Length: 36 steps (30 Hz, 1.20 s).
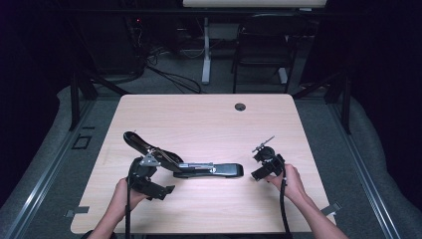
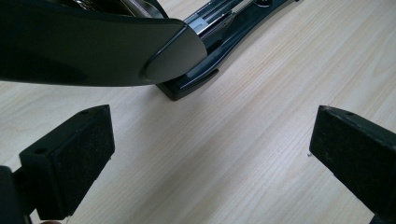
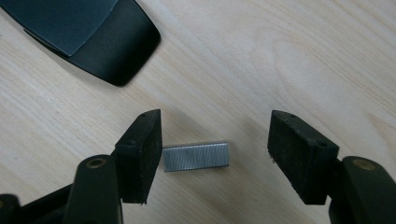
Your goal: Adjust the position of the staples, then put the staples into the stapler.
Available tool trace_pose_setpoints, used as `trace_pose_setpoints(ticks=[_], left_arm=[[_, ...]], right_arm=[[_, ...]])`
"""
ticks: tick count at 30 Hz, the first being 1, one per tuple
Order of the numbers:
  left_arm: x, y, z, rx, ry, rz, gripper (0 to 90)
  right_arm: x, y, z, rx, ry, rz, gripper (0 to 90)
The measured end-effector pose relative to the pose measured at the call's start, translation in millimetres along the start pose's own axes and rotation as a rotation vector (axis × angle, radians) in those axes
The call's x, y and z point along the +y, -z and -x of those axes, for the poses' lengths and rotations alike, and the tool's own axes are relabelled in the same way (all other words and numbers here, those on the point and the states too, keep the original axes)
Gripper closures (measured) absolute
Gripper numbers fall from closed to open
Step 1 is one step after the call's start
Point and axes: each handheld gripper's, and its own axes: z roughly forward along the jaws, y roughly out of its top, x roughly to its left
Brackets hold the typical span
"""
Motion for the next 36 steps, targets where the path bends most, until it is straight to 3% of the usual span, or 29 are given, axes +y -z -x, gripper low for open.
trace_pose_setpoints(ticks=[6,11,12,13,17,18,19,20,21,23,24,26,27,29,32,36], left_arm=[[-0.1,0.4,0.3,-0.002,-0.007,-0.003,0.1],[-0.2,0.0,-0.1,-0.005,-0.009,-0.007,0.1],[-0.3,0.1,0.1,-0.004,-0.008,-0.007,0.1],[-0.3,0.2,0.2,-0.005,-0.008,-0.007,0.2],[-0.6,0.6,-0.3,-0.007,-0.006,-0.007,0.1],[-0.6,0.2,-0.3,-0.008,-0.002,-0.005,0.1],[-0.7,0.0,-0.4,-0.011,0.001,-0.005,0.1],[-0.8,-0.3,-0.6,-0.019,0.005,-0.006,0.1],[-0.7,-0.2,-0.5,-0.022,0.004,-0.010,0.1],[-0.7,-0.1,-0.3,-0.022,0.000,-0.013,0.2],[-0.7,0.1,-0.3,-0.024,0.001,-0.011,0.1],[-0.8,0.1,-0.5,-0.025,0.005,-0.010,0.1],[-0.9,0.2,-0.9,-0.025,0.005,-0.010,0.1],[-1.0,0.6,-1.6,-0.040,0.020,-0.008,0.1],[-0.8,1.7,-2.3,-0.049,0.033,-0.001,0.2],[-1.4,2.4,-3.7,-0.052,0.054,0.001,0.1]], right_arm=[[-1.6,0.8,5.6,-0.033,0.013,-0.056,37.3],[-4.0,2.2,9.8,-0.037,-0.003,-0.082,37.6],[-5.4,0.7,9.7,-0.030,-0.026,-0.071,37.7],[-4.9,2.5,11.6,-0.033,-0.007,-0.100,38.4],[-8.8,7.2,17.2,-0.043,-0.018,-0.110,41.0],[-10.5,6.2,17.5,-0.037,-0.044,-0.092,41.1],[-8.1,10.9,22.3,-0.042,0.004,-0.166,42.2],[-8.1,11.5,23.8,-0.056,0.015,-0.179,44.4],[-11.3,8.0,22.8,-0.051,-0.038,-0.119,45.4],[-12.1,8.6,24.4,-0.041,-0.073,-0.085,46.1],[-10.7,11.9,27.5,-0.031,-0.059,-0.094,46.5],[-10.3,13.9,27.4,-0.009,-0.096,-0.034,48.0],[-8.6,16.1,29.4,0.001,-0.080,-0.040,49.8],[-6.2,15.5,28.8,0.018,-0.094,-0.008,54.6],[-4.2,11.2,26.3,0.038,-0.096,-0.010,59.6],[-3.6,8.2,24.4,0.034,-0.092,-0.015,64.6]])
